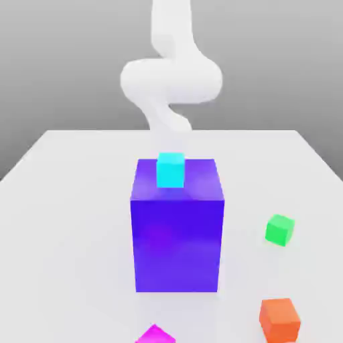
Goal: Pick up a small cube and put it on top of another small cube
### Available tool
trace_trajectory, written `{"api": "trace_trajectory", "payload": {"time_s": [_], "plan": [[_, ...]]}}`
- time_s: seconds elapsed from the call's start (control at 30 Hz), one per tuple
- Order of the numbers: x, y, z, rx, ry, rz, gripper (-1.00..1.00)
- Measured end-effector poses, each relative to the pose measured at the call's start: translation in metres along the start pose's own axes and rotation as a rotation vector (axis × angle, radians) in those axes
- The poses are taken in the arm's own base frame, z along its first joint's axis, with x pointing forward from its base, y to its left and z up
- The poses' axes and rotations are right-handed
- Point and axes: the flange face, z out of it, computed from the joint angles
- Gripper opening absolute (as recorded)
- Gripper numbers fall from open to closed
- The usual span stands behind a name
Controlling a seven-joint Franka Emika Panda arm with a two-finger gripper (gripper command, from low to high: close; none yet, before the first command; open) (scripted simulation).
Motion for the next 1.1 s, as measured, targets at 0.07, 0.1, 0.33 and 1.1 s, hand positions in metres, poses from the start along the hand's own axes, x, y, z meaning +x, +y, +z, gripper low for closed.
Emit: {"api": "trace_trajectory", "payload": {"time_s": [0.07,0.1,0.33,1.1], "plan": [[0.001,0.0,0.038,-0.046,-0.029,0.044,0.0],[0.002,0.001,0.056,-0.068,-0.043,0.065,0.0],[-0.008,0.02,0.181,-0.224,-0.129,0.211,0.0],[-0.154,0.208,0.501,-0.684,-0.301,0.6,-1.0]]}}
